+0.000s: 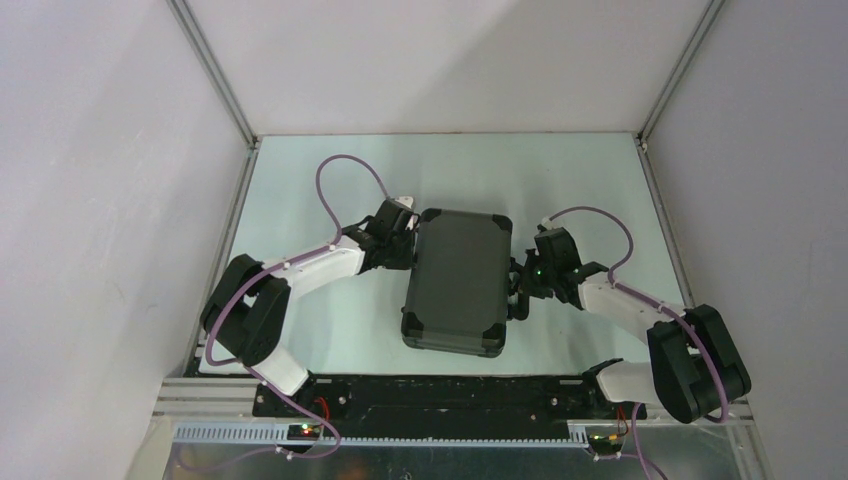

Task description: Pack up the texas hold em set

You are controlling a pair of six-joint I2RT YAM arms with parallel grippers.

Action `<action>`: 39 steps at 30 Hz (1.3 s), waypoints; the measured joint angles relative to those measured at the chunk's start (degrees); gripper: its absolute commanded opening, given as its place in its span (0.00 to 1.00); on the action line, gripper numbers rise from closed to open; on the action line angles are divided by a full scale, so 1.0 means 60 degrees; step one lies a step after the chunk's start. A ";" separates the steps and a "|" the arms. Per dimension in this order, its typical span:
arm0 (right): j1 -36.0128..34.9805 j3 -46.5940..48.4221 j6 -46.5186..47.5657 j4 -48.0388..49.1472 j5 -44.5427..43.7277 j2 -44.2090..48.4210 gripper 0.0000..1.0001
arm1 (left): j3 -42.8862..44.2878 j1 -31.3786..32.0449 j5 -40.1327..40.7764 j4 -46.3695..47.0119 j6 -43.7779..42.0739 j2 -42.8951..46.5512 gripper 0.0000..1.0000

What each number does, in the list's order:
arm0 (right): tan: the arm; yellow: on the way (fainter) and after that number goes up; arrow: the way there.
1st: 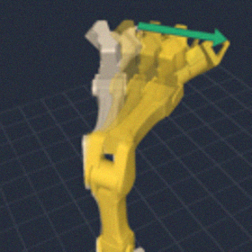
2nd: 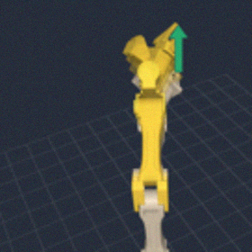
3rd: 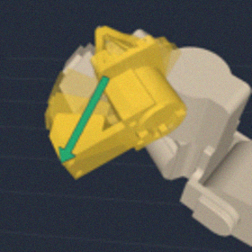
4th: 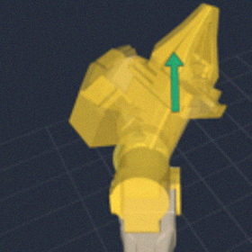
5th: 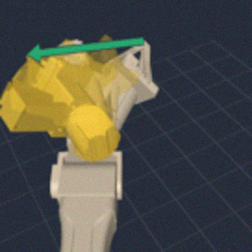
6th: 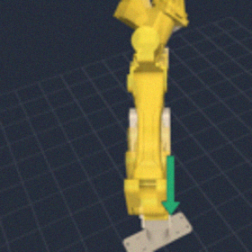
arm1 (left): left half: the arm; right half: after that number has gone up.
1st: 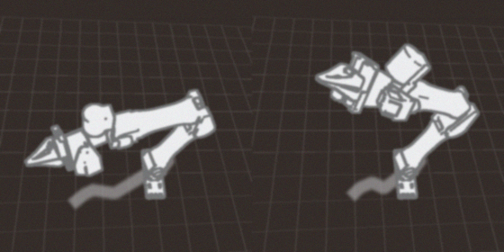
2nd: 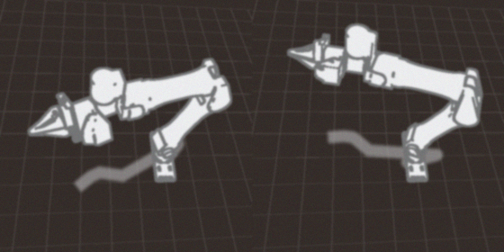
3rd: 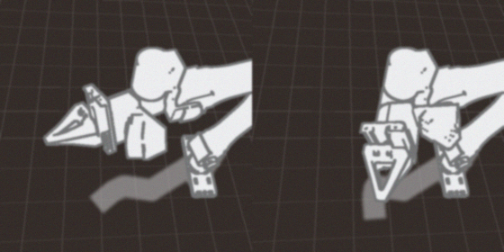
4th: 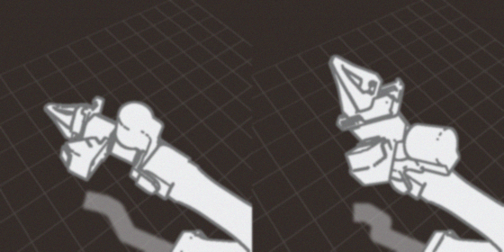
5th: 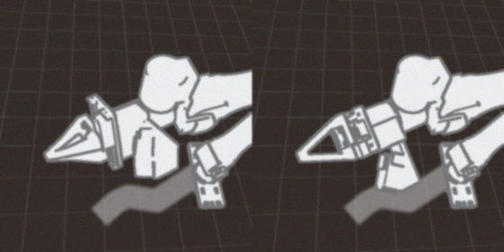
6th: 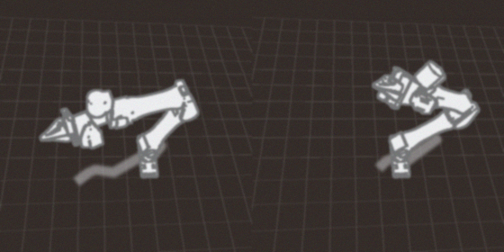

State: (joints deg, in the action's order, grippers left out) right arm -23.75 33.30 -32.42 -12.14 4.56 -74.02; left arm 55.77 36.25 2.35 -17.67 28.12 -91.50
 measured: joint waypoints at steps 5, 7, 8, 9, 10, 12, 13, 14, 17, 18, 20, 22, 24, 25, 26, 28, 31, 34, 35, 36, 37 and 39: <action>-0.0004 0.0018 0.0022 0.0007 0.0007 -0.0044 0.00 | 0.0000 0.0000 0.0000 0.0000 0.0000 0.0000 0.00; -0.0004 0.0029 0.0025 0.0011 0.0000 -0.0080 0.00 | 0.0000 0.0000 0.0000 0.0000 0.0000 0.0000 0.00; -0.0004 0.0033 0.0025 0.0011 -0.0004 -0.0113 0.00 | 0.0000 0.0000 0.0000 0.0000 0.0000 0.0000 0.00; -0.0007 0.0044 0.0036 0.0007 -0.0015 -0.0149 0.00 | 0.0000 0.0000 -0.0004 0.0000 0.0000 0.0000 0.00; -0.0011 0.0047 0.0055 0.0007 -0.0036 -0.0186 0.00 | 0.0000 0.0000 -0.0004 0.0000 0.0000 0.0000 0.00; -0.0055 0.0047 0.0091 -0.0004 -0.0113 -0.0255 0.00 | 0.0000 0.0000 -0.0004 0.0000 0.0000 0.0000 0.00; -0.0098 0.0047 0.0098 -0.0007 -0.0164 -0.0284 0.00 | 0.0000 0.0000 -0.0004 0.0000 0.0000 0.0000 0.00; -0.0149 0.0051 0.0109 -0.0007 -0.0219 -0.0306 0.00 | 0.0000 0.0000 -0.0004 0.0000 0.0000 0.0000 0.00; -0.0357 0.0047 0.0124 -0.0084 -0.0160 -0.0503 0.00 | 0.0000 0.0000 -0.0004 0.0000 0.0000 0.0000 0.00; -0.0492 0.0036 0.0095 -0.0138 -0.0025 -0.0656 0.00 | 0.0000 0.0000 -0.0004 0.0000 0.0000 0.0000 0.00; -0.0583 0.0080 0.0106 -0.0215 -0.0040 -0.0685 0.00 | 0.0000 0.0000 -0.0007 -0.0004 0.0000 0.0000 0.00; -0.0586 0.0080 0.0095 -0.0215 -0.0040 -0.0692 0.00 | 0.0000 0.0000 -0.0007 -0.0004 0.0007 0.0000 0.00; -0.0586 0.0080 0.0087 -0.0211 -0.0040 -0.0699 0.00 | 0.0000 0.0000 -0.0007 0.0000 0.0007 0.0000 0.00; -0.0586 0.0080 0.0084 -0.0208 -0.0044 -0.0699 0.00 | 0.0000 0.0000 -0.0007 -0.0004 0.0007 0.0000 0.00; -0.0586 0.0080 0.0076 -0.0208 -0.0047 -0.0699 0.00 | 0.0000 0.0000 -0.0007 -0.0004 0.0007 0.0000 0.00; -0.0594 0.0080 0.0040 -0.0211 -0.0091 -0.0685 0.00 | 0.0000 0.0000 -0.0007 0.0000 0.0007 0.0000 0.00; -0.0659 0.0080 -0.0015 -0.0299 -0.0284 -0.0579 0.00 | 0.0000 0.0000 -0.0007 -0.0004 0.0007 0.0000 0.00; -0.0703 0.0044 -0.0033 -0.0623 -0.0335 -0.0215 0.00 | 0.0000 0.0000 0.0004 -0.0004 0.0007 0.0000 0.00; -0.0692 0.0040 -0.0029 -0.0783 -0.0401 0.0080 0.00 | 0.0000 0.0000 0.0033 -0.0004 0.0007 0.0000 0.00; -0.0637 0.0040 -0.0026 -0.0929 -0.0535 0.0437 0.00 | 0.0000 0.0000 0.0047 -0.0007 0.0015 0.0004 0.00; -0.0557 0.0040 -0.0022 -0.1027 -0.0674 0.0794 0.00 | 0.0000 0.0000 0.0066 -0.0011 0.0022 0.0018 0.00; -0.0302 0.0040 -0.0018 -0.1275 -0.1002 0.1708 0.00 | 0.0000 0.0000 0.0113 -0.0015 0.0062 0.0055 0.00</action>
State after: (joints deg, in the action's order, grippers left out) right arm -25.56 33.54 -32.53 -19.79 -1.45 -63.77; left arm 55.77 36.25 3.03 -17.76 28.49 -91.18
